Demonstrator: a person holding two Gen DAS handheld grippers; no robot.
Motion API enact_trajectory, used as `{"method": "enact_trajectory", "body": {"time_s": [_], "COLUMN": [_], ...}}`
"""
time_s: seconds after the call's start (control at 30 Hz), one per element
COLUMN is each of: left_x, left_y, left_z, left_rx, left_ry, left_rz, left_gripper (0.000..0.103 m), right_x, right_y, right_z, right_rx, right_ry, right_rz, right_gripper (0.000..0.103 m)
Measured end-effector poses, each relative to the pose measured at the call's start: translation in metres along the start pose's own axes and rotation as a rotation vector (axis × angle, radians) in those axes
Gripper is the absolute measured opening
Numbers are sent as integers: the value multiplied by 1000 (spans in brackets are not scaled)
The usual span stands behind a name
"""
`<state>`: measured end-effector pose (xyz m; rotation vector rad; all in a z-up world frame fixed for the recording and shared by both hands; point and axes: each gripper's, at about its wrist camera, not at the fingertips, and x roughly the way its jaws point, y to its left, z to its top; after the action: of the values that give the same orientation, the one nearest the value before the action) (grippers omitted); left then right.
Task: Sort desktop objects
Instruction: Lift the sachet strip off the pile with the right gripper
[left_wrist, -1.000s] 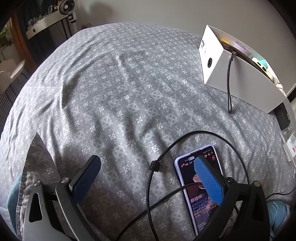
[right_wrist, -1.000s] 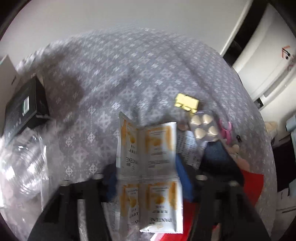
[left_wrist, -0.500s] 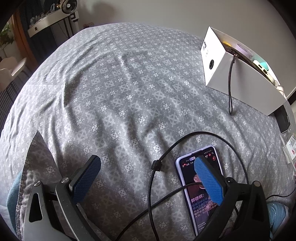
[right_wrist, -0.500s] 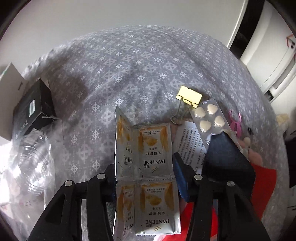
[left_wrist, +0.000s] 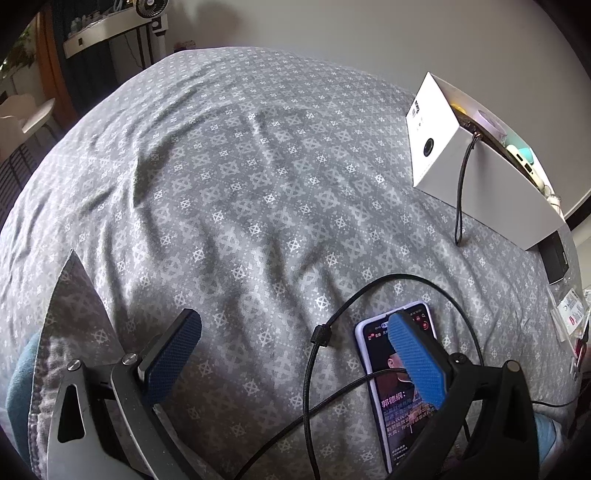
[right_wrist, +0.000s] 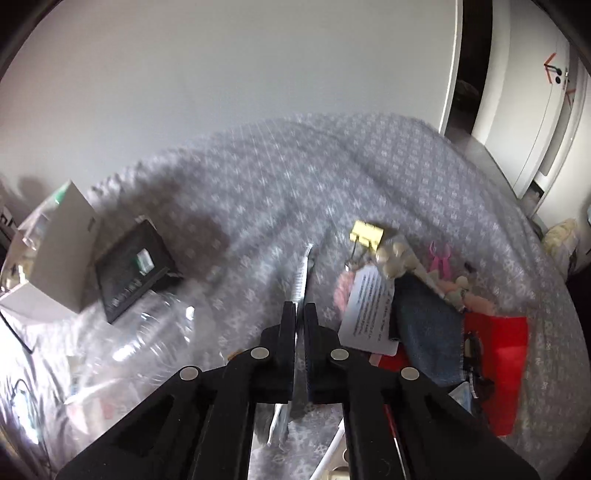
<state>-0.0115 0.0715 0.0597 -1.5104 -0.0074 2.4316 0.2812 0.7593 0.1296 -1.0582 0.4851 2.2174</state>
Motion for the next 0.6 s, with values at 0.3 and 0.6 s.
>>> {"method": "enact_trajectory", "body": {"time_s": [0.3,0.6], "left_x": [-7,-1], "left_y": [22,39], "left_z": [-1,-2], "left_rx": [-73,-150], "left_ry": [-13,10], "left_rz": [-59,-61], "left_gripper": [102,102], "right_x": [-28,27], "right_y": [30,22], "right_z": [25,-2], "right_rx": [-10,-48], "right_ry": [11,144], "right_rz": [-33,-118], "right_gripper": [9,74]}}
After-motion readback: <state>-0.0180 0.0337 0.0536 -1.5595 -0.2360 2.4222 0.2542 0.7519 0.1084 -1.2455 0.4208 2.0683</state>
